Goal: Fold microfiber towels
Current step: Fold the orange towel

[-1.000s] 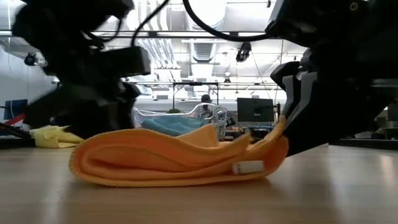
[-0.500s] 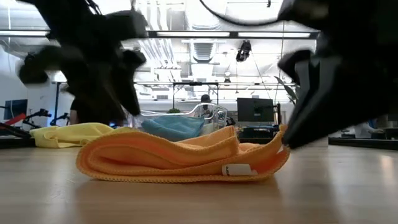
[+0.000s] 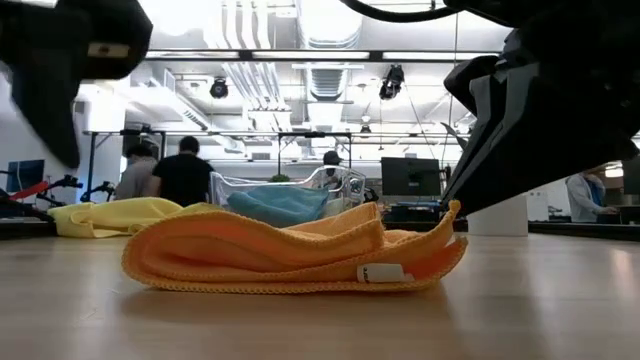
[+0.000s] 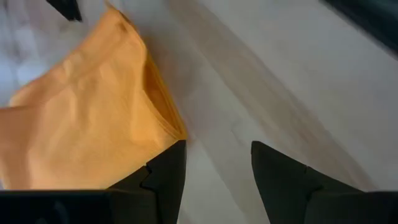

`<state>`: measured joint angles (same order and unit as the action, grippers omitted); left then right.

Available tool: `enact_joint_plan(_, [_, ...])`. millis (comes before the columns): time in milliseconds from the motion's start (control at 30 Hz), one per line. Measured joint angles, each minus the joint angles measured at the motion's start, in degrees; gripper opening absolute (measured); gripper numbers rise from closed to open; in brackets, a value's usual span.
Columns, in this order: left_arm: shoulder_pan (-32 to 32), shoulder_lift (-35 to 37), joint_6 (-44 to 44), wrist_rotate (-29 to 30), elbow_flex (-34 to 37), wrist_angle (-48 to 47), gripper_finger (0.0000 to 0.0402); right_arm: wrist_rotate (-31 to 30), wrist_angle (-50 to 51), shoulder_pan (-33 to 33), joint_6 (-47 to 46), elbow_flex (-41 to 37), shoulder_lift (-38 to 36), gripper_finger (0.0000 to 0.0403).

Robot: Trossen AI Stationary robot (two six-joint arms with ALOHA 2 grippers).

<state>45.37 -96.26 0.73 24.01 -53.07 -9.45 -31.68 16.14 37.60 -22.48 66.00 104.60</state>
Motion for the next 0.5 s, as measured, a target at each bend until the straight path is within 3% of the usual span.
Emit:
enact_joint_plan(233, [-1.68, -4.78, -3.12, 5.03, -1.39, -0.07, 0.0166, 0.00, 0.25, -0.13, 3.47, 0.00, 0.00, 0.0009])
enact_joint_plan(500, [-2.46, -4.58, -7.28, 5.32, -1.96, 0.00, 0.0166, 0.28, -0.13, -0.11, 5.65, 0.12, 0.04, 0.0009])
